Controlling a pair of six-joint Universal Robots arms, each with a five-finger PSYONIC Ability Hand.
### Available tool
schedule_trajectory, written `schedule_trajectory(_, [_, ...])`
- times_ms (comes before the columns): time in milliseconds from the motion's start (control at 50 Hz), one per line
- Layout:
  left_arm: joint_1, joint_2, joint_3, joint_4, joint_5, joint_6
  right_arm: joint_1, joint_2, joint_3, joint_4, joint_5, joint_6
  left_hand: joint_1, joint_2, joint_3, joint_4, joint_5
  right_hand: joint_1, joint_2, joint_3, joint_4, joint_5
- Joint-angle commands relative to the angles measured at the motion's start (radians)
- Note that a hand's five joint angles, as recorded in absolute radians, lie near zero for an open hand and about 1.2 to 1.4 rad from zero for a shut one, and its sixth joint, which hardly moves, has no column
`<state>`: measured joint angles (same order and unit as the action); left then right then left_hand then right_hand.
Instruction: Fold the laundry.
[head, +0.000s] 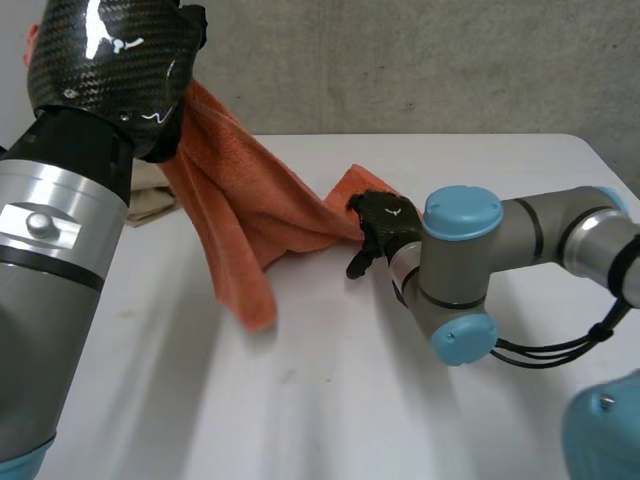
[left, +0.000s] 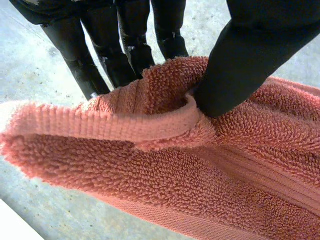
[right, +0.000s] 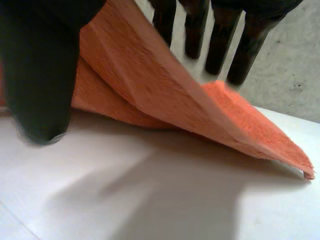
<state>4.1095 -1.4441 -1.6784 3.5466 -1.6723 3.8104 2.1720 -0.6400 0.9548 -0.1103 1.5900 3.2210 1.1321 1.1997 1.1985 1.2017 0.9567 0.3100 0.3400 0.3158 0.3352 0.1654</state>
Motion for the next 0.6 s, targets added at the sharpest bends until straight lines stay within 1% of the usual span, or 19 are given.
schedule_trajectory(20, [0.0, 0.057, -0.009, -0.006, -0.001, 0.0, -0.029, 0.059, -0.079, 0.003, -0.004, -0.13, 0.264, 0.197, 0.198, 0.195, 0.265, 1.086, 1.056, 1.081, 1.061, 1.056])
schedule_trajectory(40, [0.002, 0.057, -0.011, -0.009, -0.001, 0.0, -0.047, 0.05, -0.076, 0.003, -0.005, -0.144, 0.264, 0.197, 0.198, 0.195, 0.265, 1.086, 1.056, 1.081, 1.061, 1.056])
schedule_trajectory(60, [0.003, 0.057, -0.012, -0.009, 0.0, 0.0, -0.102, 0.018, -0.07, 0.004, -0.011, -0.176, 0.264, 0.197, 0.198, 0.195, 0.265, 1.086, 1.056, 1.081, 1.061, 1.056])
schedule_trajectory(100, [0.011, 0.059, -0.018, -0.011, 0.0, 0.0, -0.155, -0.039, -0.054, 0.007, -0.019, -0.202, 0.264, 0.197, 0.198, 0.195, 0.265, 1.086, 1.056, 1.081, 1.061, 1.056])
schedule_trajectory(120, [0.018, 0.059, -0.02, -0.011, 0.0, 0.0, -0.203, -0.111, -0.029, 0.012, -0.031, -0.226, 0.264, 0.197, 0.198, 0.195, 0.265, 1.086, 1.056, 1.081, 1.061, 1.056])
schedule_trajectory(140, [0.024, 0.059, -0.021, -0.011, 0.0, 0.0, -0.224, -0.15, -0.015, 0.014, -0.041, -0.243, 0.264, 0.197, 0.198, 0.195, 0.265, 1.086, 1.056, 1.081, 1.061, 1.056])
schedule_trajectory(180, [0.05, 0.059, -0.026, -0.011, 0.0, 0.0, -0.265, -0.226, 0.016, 0.02, -0.068, -0.279, 0.264, 0.197, 0.198, 0.195, 0.265, 1.086, 1.056, 1.081, 1.061, 1.056])
schedule_trajectory(200, [0.06, 0.059, -0.029, -0.011, 0.0, 0.0, -0.288, -0.301, 0.048, 0.03, -0.106, -0.326, 0.264, 0.197, 0.198, 0.195, 0.265, 1.086, 1.056, 1.081, 1.061, 1.056])
schedule_trajectory(260, [0.104, 0.059, -0.037, -0.009, 0.003, -0.005, -0.316, -0.41, 0.093, 0.055, -0.165, -0.412, 0.264, 0.197, 0.198, 0.195, 0.265, 1.086, 1.056, 1.081, 1.061, 1.056])
schedule_trajectory(280, [0.116, 0.059, -0.041, -0.009, 0.003, -0.005, -0.342, -0.493, 0.126, 0.101, -0.206, -0.493, 0.264, 0.197, 0.198, 0.195, 0.265, 1.086, 1.056, 1.081, 1.061, 1.056])
schedule_trajectory(340, [0.153, 0.059, -0.055, -0.009, 0.006, -0.008, -0.359, -0.578, 0.147, 0.187, -0.232, -0.578, 0.264, 0.197, 0.198, 0.195, 0.265, 1.086, 1.056, 1.081, 1.061, 1.056])
schedule_trajectory(360, [0.161, 0.057, -0.06, -0.011, 0.008, -0.008, -0.362, -0.637, 0.151, 0.255, -0.243, -0.628, 0.264, 0.197, 0.198, 0.195, 0.265, 1.086, 1.056, 1.081, 1.061, 1.056])
schedule_trajectory(400, [0.178, 0.056, -0.073, -0.012, 0.008, -0.008, -0.368, -0.697, 0.154, 0.331, -0.249, -0.67, 0.264, 0.197, 0.198, 0.195, 0.265, 1.086, 1.056, 1.081, 1.061, 1.056])
schedule_trajectory(420, [0.179, 0.05, -0.079, -0.014, 0.008, -0.008, -0.37, -0.757, 0.154, 0.41, -0.252, -0.709, 0.264, 0.197, 0.198, 0.195, 0.265, 1.086, 1.056, 1.081, 1.061, 1.056])
schedule_trajectory(480, [0.18, 0.024, -0.095, -0.014, 0.01, -0.008, -0.365, -0.799, 0.163, 0.504, -0.255, -0.75, 0.264, 0.197, 0.198, 0.195, 0.265, 1.086, 1.056, 1.081, 1.061, 1.056])
schedule_trajectory(500, [0.176, 0.01, -0.096, -0.014, 0.01, -0.008, -0.362, -0.803, 0.171, 0.564, -0.258, -0.77, 0.264, 0.197, 0.198, 0.195, 0.265, 1.086, 1.056, 1.081, 1.061, 1.056])
schedule_trajectory(600, [0.17, -0.126, -0.087, -0.021, 0.016, -0.006, -0.354, -0.776, 0.214, 0.682, -0.248, -0.829, 0.264, 0.197, 0.198, 0.195, 0.265, 1.086, 1.056, 1.081, 1.061, 1.056])
